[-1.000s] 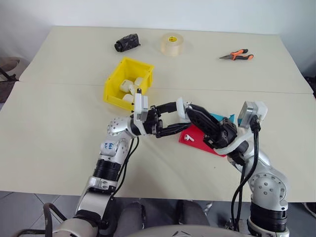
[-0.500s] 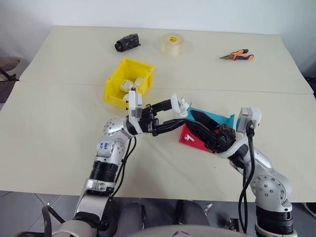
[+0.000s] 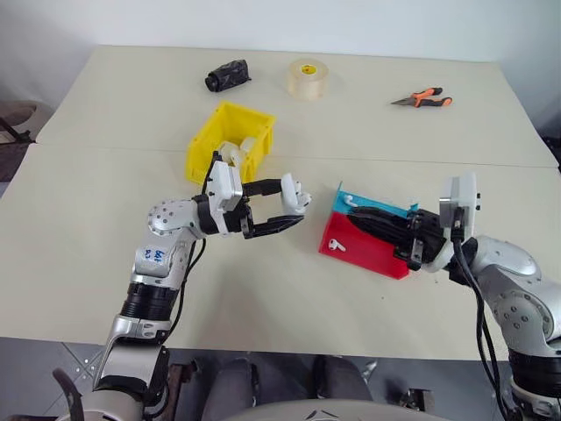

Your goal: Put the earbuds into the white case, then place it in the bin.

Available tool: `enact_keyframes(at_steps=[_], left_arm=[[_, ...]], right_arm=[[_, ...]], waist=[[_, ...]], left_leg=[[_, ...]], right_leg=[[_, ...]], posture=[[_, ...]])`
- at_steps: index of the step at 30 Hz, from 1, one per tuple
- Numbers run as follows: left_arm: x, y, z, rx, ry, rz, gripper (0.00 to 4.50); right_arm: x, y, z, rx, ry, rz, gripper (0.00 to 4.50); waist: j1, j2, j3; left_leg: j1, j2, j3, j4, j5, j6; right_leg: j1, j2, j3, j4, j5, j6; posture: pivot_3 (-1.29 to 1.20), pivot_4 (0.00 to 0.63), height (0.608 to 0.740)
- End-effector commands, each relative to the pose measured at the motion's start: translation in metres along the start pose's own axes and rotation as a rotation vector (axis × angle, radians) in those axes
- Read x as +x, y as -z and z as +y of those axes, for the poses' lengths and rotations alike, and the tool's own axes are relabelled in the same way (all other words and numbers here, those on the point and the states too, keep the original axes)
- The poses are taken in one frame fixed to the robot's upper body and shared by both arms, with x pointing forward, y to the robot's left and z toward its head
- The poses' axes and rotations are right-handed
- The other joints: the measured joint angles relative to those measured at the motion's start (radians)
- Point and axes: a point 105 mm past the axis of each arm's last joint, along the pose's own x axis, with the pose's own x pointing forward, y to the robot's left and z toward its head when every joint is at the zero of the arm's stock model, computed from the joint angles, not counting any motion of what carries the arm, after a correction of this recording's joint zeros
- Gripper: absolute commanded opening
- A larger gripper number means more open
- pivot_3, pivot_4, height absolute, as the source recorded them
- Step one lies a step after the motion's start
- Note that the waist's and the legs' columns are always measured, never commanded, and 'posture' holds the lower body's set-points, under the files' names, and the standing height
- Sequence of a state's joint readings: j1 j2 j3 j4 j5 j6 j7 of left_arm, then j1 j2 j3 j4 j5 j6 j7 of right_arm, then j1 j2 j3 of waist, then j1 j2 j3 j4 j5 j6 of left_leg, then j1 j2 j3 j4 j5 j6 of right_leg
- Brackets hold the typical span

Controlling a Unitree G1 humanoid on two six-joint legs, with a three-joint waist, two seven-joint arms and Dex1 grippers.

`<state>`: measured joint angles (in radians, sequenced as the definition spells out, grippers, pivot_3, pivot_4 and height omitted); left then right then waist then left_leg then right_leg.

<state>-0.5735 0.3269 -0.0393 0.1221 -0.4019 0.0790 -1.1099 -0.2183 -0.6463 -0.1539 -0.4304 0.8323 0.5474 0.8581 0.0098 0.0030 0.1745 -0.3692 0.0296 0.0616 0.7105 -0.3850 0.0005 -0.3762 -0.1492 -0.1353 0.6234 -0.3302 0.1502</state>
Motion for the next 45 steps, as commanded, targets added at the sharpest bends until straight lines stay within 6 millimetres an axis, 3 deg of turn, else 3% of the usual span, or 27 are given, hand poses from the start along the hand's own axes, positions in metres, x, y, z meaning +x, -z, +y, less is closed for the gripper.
enact_keyframes(at_steps=[1, 12, 31, 37, 41, 45], left_arm=[[0.004, -0.017, -0.012, 0.043, 0.052, -0.119, 2.8], [0.018, -0.011, -0.025, -0.003, 0.074, -0.172, 2.8], [0.028, -0.011, -0.023, -0.007, 0.079, -0.19, 2.8], [0.026, -0.01, -0.025, -0.009, 0.088, -0.183, 2.8], [0.015, 0.008, -0.021, 0.037, 0.1, -0.004, 2.8], [0.006, 0.027, -0.017, 0.132, 0.14, 0.233, 2.8]], right_arm=[[0.008, -0.01, 0.007, -0.051, -0.032, -0.041, 0.02], [0.015, -0.016, 0.01, -0.069, -0.038, -0.063, 0.02], [0.026, -0.024, 0.029, -0.034, -0.119, -0.082, 0.02], [0.021, -0.018, 0.022, -0.04, -0.079, -0.052, 0.02], [0.01, -0.023, 0.015, -0.064, -0.042, -0.055, 0.02], [0.013, -0.027, 0.026, -0.066, -0.115, -0.021, 0.02]], waist=[[0.002, 0.0, 0.0], [0.013, 0.0, 0.0], [0.012, 0.0, 0.0], [0.013, 0.0, 0.0], [0.013, 0.0, 0.0], [0.012, 0.0, 0.0]], left_leg=[[0.0, 0.0, 0.0, 0.0, 0.0, 0.0], [0.0, 0.0, 0.0, 0.001, 0.0, 0.0], [0.0, 0.0, 0.0, 0.001, 0.0, 0.0], [0.0, 0.0, 0.0, 0.001, 0.0, 0.0], [0.0, 0.0, 0.0, 0.001, 0.0, 0.0], [0.001, 0.0, 0.001, 0.0, 0.0, 0.0]], right_leg=[[0.0, 0.0, 0.0, 0.0, 0.0, 0.0], [0.0, 0.0, 0.0, 0.0, 0.0, 0.0], [0.0, 0.0, 0.0, 0.0, 0.0, 0.0], [0.0, 0.0, 0.0, 0.0, 0.0, 0.0], [0.0, 0.0, 0.0, 0.0, 0.0, 0.0], [0.0, 0.0, 0.0, 0.0, 0.0, 0.0]], posture=[[0.0, 0.15, 0.74], [0.0, 0.15, 0.74], [0.0, 0.15, 0.74], [0.0, 0.15, 0.74], [0.0, 0.15, 0.74], [0.0, 0.15, 0.74]])
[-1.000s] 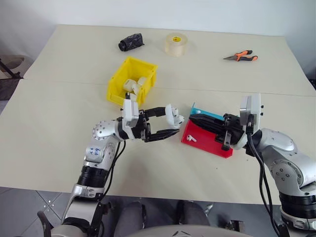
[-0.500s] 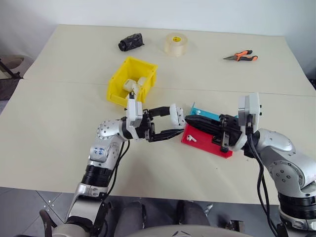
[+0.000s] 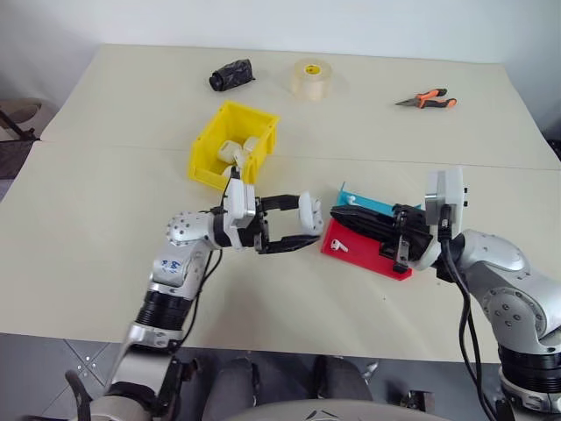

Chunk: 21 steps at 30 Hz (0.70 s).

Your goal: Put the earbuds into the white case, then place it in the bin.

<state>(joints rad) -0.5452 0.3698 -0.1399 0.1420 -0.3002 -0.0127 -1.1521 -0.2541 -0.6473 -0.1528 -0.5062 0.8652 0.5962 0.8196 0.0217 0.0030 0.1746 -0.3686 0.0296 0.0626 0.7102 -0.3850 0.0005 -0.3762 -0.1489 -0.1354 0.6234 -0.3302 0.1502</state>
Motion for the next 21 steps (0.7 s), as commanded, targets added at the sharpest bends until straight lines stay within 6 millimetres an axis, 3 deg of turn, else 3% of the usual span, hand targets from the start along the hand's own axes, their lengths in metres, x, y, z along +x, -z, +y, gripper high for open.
enact_keyframes(at_steps=[1, 7, 11, 15, 21], left_arm=[[0.005, 0.001, 0.004, 0.071, 0.025, 0.108, 2.8], [0.024, -0.001, -0.001, 0.081, 0.069, 0.152, 2.8], [0.032, -0.008, -0.005, 0.08, 0.08, 0.134, 2.8], [0.031, -0.012, -0.005, 0.084, 0.061, 0.126, 2.8], [0.016, -0.013, -0.005, 0.08, 0.025, 0.102, 2.8]], right_arm=[[0.006, -0.013, 0.016, -0.028, -0.091, -0.005, 0.02], [0.038, -0.002, 0.029, -0.017, -0.137, 0.054, 0.02], [0.047, 0.019, 0.017, -0.017, -0.061, 0.141, 0.02], [0.041, 0.028, 0.007, -0.005, -0.013, 0.171, 0.02], [0.0, 0.038, -0.006, -0.011, 0.031, 0.207, 0.02]], waist=[[0.0, 0.0, 0.0], [0.002, 0.0, 0.0], [0.002, 0.0, 0.0], [0.001, 0.0, 0.0], [0.003, 0.0, 0.0]], left_leg=[[0.0, 0.0, 0.0, 0.0, 0.0, 0.0], [-0.001, 0.0, -0.001, 0.001, 0.0, 0.0], [-0.001, 0.0, -0.001, 0.001, 0.0, 0.0], [-0.001, 0.0, -0.001, 0.001, 0.0, 0.0], [-0.001, 0.0, -0.001, 0.001, 0.0, 0.0]], right_leg=[[0.0, 0.0, 0.0, 0.0, 0.0, 0.0], [0.0, 0.0, 0.0, 0.0, 0.0, 0.0], [0.0, 0.0, 0.0, 0.001, 0.0, 0.0], [0.0, 0.0, 0.0, 0.001, 0.0, 0.0], [0.0, 0.0, 0.0, 0.0, 0.0, 0.0]], posture=[[0.0, 0.15, 0.74], [0.0, 0.15, 0.74], [0.0, 0.15, 0.74], [0.0, 0.15, 0.74], [0.0, 0.15, 0.74]])
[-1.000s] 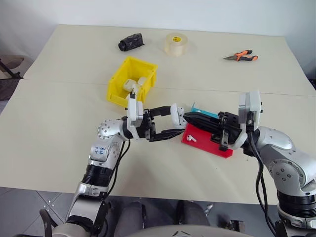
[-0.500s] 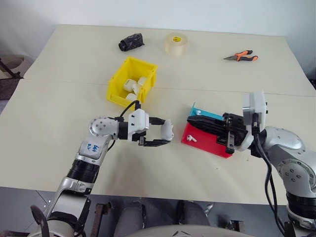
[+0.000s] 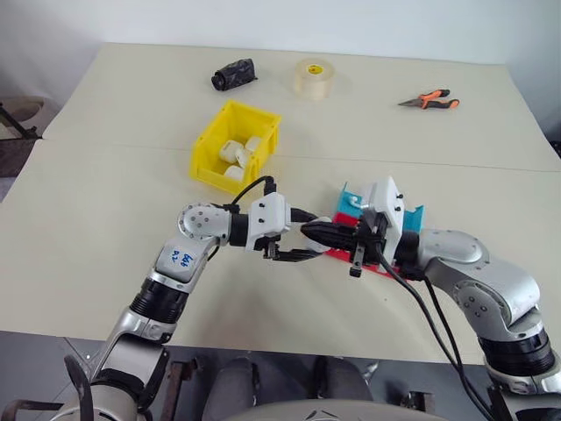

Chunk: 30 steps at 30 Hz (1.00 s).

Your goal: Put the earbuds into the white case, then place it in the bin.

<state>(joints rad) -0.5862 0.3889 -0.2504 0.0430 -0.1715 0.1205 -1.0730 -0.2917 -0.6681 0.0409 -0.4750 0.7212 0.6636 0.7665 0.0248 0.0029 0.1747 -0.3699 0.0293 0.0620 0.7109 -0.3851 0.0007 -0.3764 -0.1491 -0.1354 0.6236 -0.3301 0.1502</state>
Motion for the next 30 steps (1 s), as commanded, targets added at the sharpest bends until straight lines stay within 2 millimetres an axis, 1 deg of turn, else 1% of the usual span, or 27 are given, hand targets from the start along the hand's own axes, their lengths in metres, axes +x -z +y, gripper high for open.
enact_keyframes(at_steps=[1, 5, 8, 10, 13, 17, 18, 20, 21, 22, 25, 26, 28, 30], left_arm=[[-0.012, -0.015, 0.0, 0.043, -0.034, -0.076, 2.8], [-0.029, -0.018, -0.002, 0.027, -0.066, -0.131, 2.8], [-0.044, -0.022, -0.001, 0.019, -0.126, -0.184, 2.8], [-0.053, -0.023, -0.002, 0.004, -0.155, -0.212, 2.8], [-0.059, -0.022, -0.007, -0.01, -0.162, -0.226, 2.8], [-0.066, -0.016, -0.011, -0.039, -0.196, -0.231, 2.8], [-0.07, -0.014, -0.012, -0.047, -0.212, -0.238, 2.8], [-0.081, -0.009, -0.01, -0.071, -0.279, -0.243, 2.8], [-0.087, -0.007, -0.007, -0.093, -0.332, -0.248, 2.8], [-0.094, -0.005, -0.004, -0.114, -0.384, -0.252, 2.8], [-0.118, 0.001, 0.003, -0.17, -0.576, -0.256, 2.8], [-0.126, 0.003, 0.006, -0.184, -0.635, -0.259, 2.8], [-0.141, 0.011, 0.014, -0.233, -0.764, -0.224, 2.8], [-0.152, 0.015, 0.029, -0.246, -0.886, -0.202, 2.8]], right_arm=[[-0.028, -0.002, -0.009, -0.047, 0.044, -0.034, 0.02], [-0.05, -0.001, -0.015, -0.048, 0.099, -0.12, 0.02], [-0.06, 0.003, -0.018, -0.054, 0.134, -0.125, 0.02], [-0.063, 0.006, -0.017, -0.066, 0.138, -0.111, 0.02], [-0.064, 0.006, -0.016, -0.063, 0.146, -0.123, 0.02], [-0.065, 0.005, -0.015, -0.054, 0.152, -0.139, 0.02], [-0.066, 0.002, -0.016, -0.077, 0.162, -0.156, 0.02], [-0.069, 0.001, -0.015, -0.053, 0.164, -0.168, 0.38], [-0.071, -0.002, -0.016, -0.087, 0.185, -0.182, 0.58], [-0.072, -0.003, -0.014, -0.08, 0.186, -0.186, 0.95], [-0.075, -0.009, -0.013, -0.144, 0.229, -0.214, 2.04], [-0.075, -0.011, -0.014, -0.164, 0.248, -0.225, 2.33], [-0.074, -0.012, -0.014, -0.164, 0.26, -0.242, 3.06], [-0.071, -0.011, -0.012, -0.172, 0.259, -0.242, 3.74]], waist=[[0.0, 0.0, 0.0], [-0.001, 0.0, 0.0], [-0.003, 0.0, 0.0], [-0.002, 0.0, 0.0], [-0.002, 0.0, 0.0], [0.001, 0.0, 0.0], [0.0, 0.0, 0.0], [-0.001, 0.0, 0.0], [-0.001, 0.0, 0.0], [-0.001, 0.0, 0.0], [-0.001, 0.0, 0.0], [-0.001, 0.0, 0.0], [-0.002, 0.0, 0.0], [0.002, 0.0, 0.0]], left_leg=[[0.0, 0.0, 0.0, 0.0, 0.0, 0.0], [0.0, 0.001, 0.0, 0.0, 0.0, 0.0], [0.001, 0.001, 0.0, 0.0, 0.0, 0.0], [0.001, 0.001, 0.0, 0.0, 0.0, 0.0], [0.001, 0.001, 0.0, 0.0, 0.0, 0.0], [0.001, 0.001, 0.0, 0.0, 0.0, 0.0], [0.001, 0.001, 0.0, 0.0, 0.0, 0.0], [0.001, 0.001, 0.0, 0.0, 0.0, 0.0], [0.001, 0.001, 0.0, 0.0, 0.0, 0.0], [0.001, 0.001, 0.0, 0.0, 0.0, 0.0], [0.001, 0.001, 0.0, 0.0, 0.0, 0.0], [0.001, 0.001, 0.0, 0.0, 0.0, 0.0], [0.001, 0.001, 0.0, 0.0, 0.0, 0.0], [0.001, 0.001, 0.0, 0.0, 0.0, 0.0]], right_leg=[[0.0, 0.0, 0.0, 0.0, 0.0, 0.0], [0.0, 0.0, 0.0, 0.0, 0.0, 0.0], [0.0, 0.0, 0.0, 0.0, 0.0, 0.0], [0.0, 0.0, 0.0, 0.0, 0.0, 0.0], [0.0, 0.0, 0.0, 0.0, 0.0, 0.0], [0.0, 0.0, 0.0, 0.0, 0.0, 0.0], [0.0, 0.0, 0.0, 0.0, 0.0, 0.0], [0.0, 0.0, 0.0, 0.0, 0.0, 0.0], [0.0, 0.0, 0.0, 0.0, 0.0, 0.0], [0.0, 0.0, 0.0, 0.0, 0.0, 0.0], [0.0, 0.0, 0.001, 0.0, 0.0, 0.0], [0.0, 0.0, 0.001, 0.0, 0.0, 0.0], [0.0, 0.0, 0.001, 0.0, 0.0, 0.0], [0.001, 0.0, 0.001, 0.0, 0.0, 0.0]], posture=[[0.0, 0.15, 0.74], [0.0, 0.15, 0.74], [0.0, 0.15, 0.74], [0.0, 0.15, 0.74], [0.0, 0.15, 0.74], [0.0, 0.15, 0.74], [0.0, 0.15, 0.74], [0.0, 0.15, 0.74], [0.0, 0.15, 0.74], [0.0, 0.15, 0.74], [0.0, 0.15, 0.74], [0.0, 0.15, 0.74], [0.0, 0.15, 0.74], [0.0, 0.15, 0.74]])
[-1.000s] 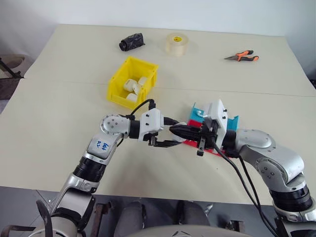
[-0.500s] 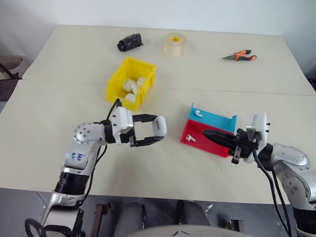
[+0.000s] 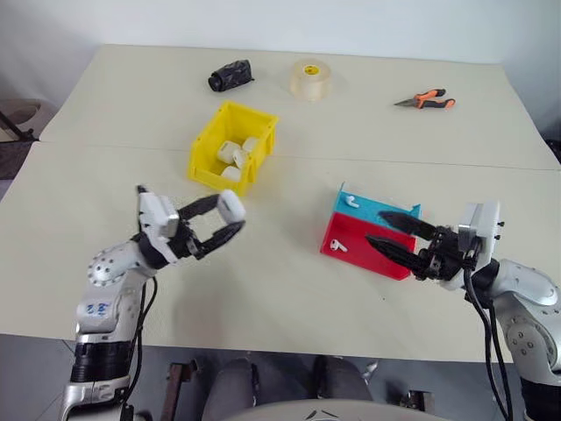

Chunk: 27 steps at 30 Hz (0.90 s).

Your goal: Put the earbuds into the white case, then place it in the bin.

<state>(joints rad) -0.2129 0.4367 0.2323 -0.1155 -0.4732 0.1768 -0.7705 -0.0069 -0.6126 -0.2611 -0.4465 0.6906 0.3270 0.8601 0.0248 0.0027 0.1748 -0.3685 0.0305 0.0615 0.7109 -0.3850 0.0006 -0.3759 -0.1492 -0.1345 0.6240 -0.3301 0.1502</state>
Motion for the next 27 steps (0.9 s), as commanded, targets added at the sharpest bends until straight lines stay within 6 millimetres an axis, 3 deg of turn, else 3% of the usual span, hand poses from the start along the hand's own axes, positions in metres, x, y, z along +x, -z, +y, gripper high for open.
enact_keyframes(at_steps=[1, 2, 9, 16, 21, 27], left_arm=[[0.003, -0.015, 0.028, 0.036, -0.192, -0.021, 2.8], [0.008, -0.019, 0.035, 0.042, -0.22, -0.035, 2.8], [0.06, -0.023, 0.069, 0.086, -0.257, -0.03, 2.8], [0.095, -0.014, 0.08, 0.071, -0.227, 0.039, 2.8], [0.096, -0.015, 0.079, 0.078, -0.229, 0.035, 4.38], [0.066, -0.032, 0.056, 0.139, -0.063, -0.028, 4.48]], right_arm=[[0.002, -0.01, 0.006, -0.058, -0.001, -0.035, 4.13], [0.003, -0.011, 0.006, -0.062, 0.005, -0.044, 4.47], [0.016, -0.008, 0.001, -0.068, 0.059, -0.092, 4.47], [0.028, -0.008, 0.006, -0.075, 0.101, -0.141, 4.47], [0.026, -0.008, 0.003, -0.099, 0.143, -0.146, 4.5], [0.01, 0.0, 0.0, -0.124, 0.152, -0.091, 4.5]], waist=[[0.004, 0.0, 0.0], [0.006, 0.0, 0.0], [0.0, -0.001, 0.0], [-0.006, -0.001, 0.0], [-0.008, -0.001, 0.0], [-0.019, -0.001, 0.0]], left_leg=[[0.0, 0.0, 0.0, 0.0, 0.0, 0.0], [0.0, 0.0, -0.001, 0.0, 0.0, 0.0], [0.0, -0.001, 0.0, 0.0, 0.0, 0.0], [0.0, -0.001, 0.002, -0.002, 0.0, 0.0], [0.0, -0.001, 0.002, -0.002, 0.0, 0.0], [0.0, -0.001, 0.002, -0.002, 0.0, 0.0]], right_leg=[[0.0, 0.0, 0.0, 0.0, 0.0, 0.0], [0.001, 0.0, 0.0, 0.0, 0.0, 0.0], [0.001, 0.0, -0.001, 0.0, 0.0, 0.0], [-0.001, 0.0, -0.001, 0.0, 0.0, 0.0], [-0.001, 0.0, -0.001, 0.001, 0.0, 0.0], [-0.001, 0.0, -0.001, 0.001, 0.0, 0.0]], posture=[[0.0, 0.15, 0.74], [0.0, 0.15, 0.74], [0.0, 0.15, 0.74], [0.0, 0.15, 0.74], [0.0, 0.15, 0.74], [0.0, 0.15, 0.74]])
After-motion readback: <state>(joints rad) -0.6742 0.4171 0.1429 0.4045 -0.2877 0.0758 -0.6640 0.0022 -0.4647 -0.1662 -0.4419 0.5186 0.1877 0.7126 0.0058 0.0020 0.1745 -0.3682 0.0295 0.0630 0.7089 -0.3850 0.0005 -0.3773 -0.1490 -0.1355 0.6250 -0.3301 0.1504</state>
